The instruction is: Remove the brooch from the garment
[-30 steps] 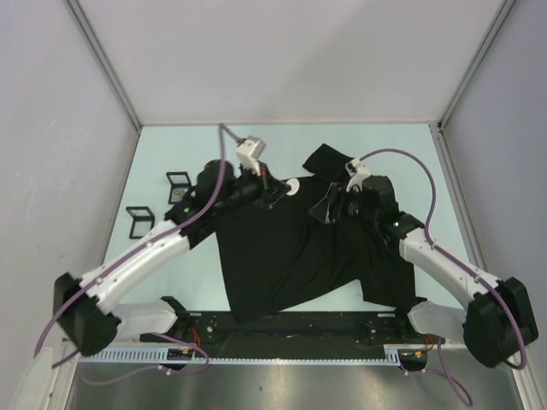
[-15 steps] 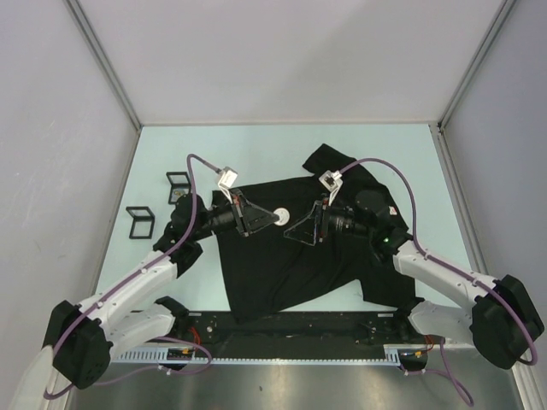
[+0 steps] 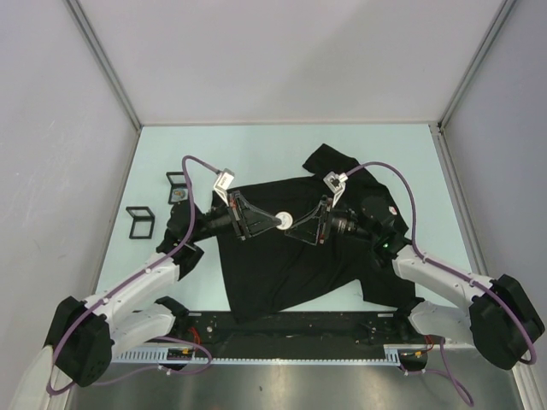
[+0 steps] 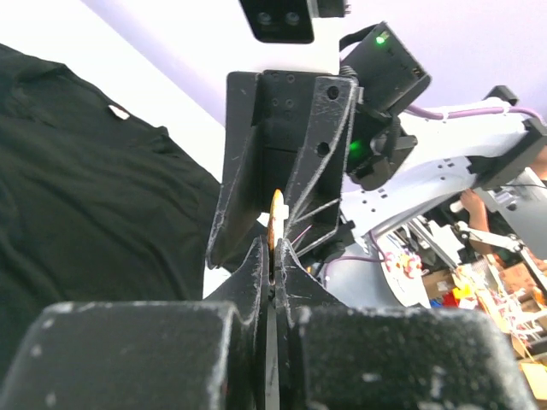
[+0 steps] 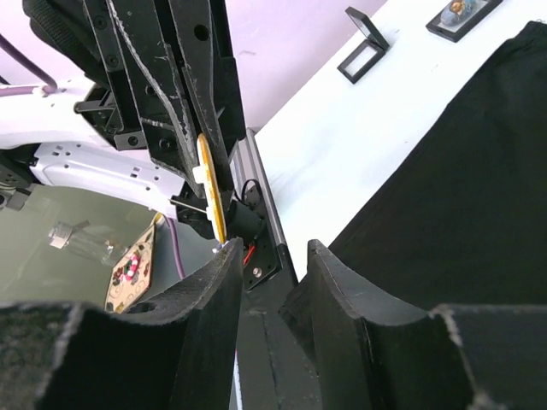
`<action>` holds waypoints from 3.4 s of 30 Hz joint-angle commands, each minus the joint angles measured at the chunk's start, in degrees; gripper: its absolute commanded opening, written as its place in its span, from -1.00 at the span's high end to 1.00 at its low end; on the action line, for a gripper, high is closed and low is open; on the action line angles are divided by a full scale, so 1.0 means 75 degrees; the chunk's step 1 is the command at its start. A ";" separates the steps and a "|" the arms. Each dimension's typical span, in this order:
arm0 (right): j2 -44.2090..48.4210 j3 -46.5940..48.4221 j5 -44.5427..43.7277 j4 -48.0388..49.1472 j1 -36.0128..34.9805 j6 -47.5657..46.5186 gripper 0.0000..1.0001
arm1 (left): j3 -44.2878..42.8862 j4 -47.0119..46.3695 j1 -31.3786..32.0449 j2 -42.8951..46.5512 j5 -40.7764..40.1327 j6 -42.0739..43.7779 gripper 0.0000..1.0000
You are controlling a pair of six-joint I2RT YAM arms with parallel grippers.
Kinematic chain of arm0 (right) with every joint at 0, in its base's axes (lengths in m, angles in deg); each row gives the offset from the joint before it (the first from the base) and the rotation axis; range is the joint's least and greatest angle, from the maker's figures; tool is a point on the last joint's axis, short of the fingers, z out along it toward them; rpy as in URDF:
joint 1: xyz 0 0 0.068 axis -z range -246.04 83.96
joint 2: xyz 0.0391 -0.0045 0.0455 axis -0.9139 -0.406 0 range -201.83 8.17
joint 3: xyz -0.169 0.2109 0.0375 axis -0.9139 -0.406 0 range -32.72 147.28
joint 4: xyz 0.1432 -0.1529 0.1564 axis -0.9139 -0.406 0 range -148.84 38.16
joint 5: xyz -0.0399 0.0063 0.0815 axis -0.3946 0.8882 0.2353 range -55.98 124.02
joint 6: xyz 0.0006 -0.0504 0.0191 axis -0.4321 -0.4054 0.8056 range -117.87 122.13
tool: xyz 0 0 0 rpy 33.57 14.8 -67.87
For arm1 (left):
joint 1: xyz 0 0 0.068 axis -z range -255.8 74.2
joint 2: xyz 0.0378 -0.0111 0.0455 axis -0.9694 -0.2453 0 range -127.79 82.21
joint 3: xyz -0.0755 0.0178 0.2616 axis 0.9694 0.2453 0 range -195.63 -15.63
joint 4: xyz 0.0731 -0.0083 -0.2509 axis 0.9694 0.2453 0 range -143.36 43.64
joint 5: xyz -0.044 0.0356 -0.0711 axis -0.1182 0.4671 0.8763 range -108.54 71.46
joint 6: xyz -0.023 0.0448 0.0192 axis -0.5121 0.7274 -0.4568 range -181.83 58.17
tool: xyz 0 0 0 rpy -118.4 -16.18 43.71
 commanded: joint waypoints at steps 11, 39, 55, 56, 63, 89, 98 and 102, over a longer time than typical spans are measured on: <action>0.0524 -0.0102 0.0210 0.1386 -0.0037 0.0442 0.04 | 0.0069 -0.1087 -0.0194 -0.0290 0.0394 -0.0579 0.99; -0.0226 0.0027 0.0140 0.2114 -0.0131 0.0794 0.43 | 0.0093 -0.0715 -0.0182 -0.0092 0.0290 -0.0265 0.99; -0.0191 0.0180 -0.0680 0.1458 -0.0739 0.0220 0.28 | 0.0151 0.0377 -0.0147 0.0740 -0.0742 0.0030 0.99; -0.0214 0.0180 -0.0762 0.1481 -0.0752 0.0220 0.28 | 0.0163 0.0308 -0.0147 0.0752 -0.0777 -0.0017 0.99; -0.0226 0.0203 -0.0962 0.1786 -0.0787 0.0349 0.26 | 0.0174 0.0436 -0.0135 0.0776 -0.0731 0.0029 0.99; -0.0507 0.0543 -0.1477 0.1598 -0.0822 0.0348 0.38 | 0.0104 0.0892 -0.0053 0.1115 -0.0871 0.0450 0.99; -0.0858 0.0695 -0.1103 0.1645 -0.0834 0.0653 0.46 | -0.0329 0.1911 0.0275 0.1315 -0.1117 0.1587 0.99; -0.0859 0.0695 -0.1126 0.1586 -0.0822 0.0723 0.51 | -0.0388 0.2135 0.0403 0.1537 -0.1257 0.1904 1.00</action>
